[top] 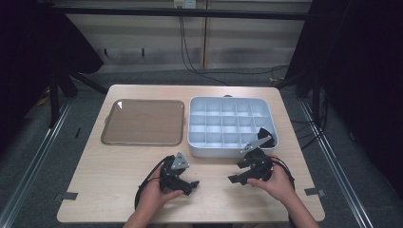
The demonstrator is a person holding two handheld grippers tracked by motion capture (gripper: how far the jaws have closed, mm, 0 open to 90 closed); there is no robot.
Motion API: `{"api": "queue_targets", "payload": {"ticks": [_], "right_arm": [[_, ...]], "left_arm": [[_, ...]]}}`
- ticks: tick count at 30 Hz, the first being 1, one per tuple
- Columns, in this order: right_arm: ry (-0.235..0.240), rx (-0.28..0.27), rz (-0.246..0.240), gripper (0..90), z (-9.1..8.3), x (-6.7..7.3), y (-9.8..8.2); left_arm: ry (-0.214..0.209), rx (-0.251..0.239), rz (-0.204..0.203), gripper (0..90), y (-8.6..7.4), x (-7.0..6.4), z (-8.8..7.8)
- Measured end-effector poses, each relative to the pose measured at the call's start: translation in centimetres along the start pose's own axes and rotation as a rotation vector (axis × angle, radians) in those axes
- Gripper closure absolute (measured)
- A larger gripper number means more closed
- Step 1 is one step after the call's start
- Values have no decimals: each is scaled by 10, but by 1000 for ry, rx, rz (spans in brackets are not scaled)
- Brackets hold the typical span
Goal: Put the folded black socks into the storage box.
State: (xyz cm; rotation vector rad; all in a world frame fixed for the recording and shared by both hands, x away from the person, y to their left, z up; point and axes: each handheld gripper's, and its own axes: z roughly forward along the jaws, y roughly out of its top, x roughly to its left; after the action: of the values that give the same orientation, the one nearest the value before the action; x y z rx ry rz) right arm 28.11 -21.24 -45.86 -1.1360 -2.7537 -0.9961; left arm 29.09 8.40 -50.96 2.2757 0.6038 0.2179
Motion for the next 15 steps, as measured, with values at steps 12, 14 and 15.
{"api": "queue_targets", "payload": {"ticks": [12, 14, 15], "right_arm": [[4, -7, -1, 271, 14, 2, -5], [2, -11, -7, 269, 16, 3, -5], [0, -7, -10, 268, 16, 4, -5]], "left_arm": [[0, 0, 0, 90, 0, 0, 0], [0, 0, 0, 90, 0, 0, 0], [0, 0, 0, 90, 0, 0, 0]]}}
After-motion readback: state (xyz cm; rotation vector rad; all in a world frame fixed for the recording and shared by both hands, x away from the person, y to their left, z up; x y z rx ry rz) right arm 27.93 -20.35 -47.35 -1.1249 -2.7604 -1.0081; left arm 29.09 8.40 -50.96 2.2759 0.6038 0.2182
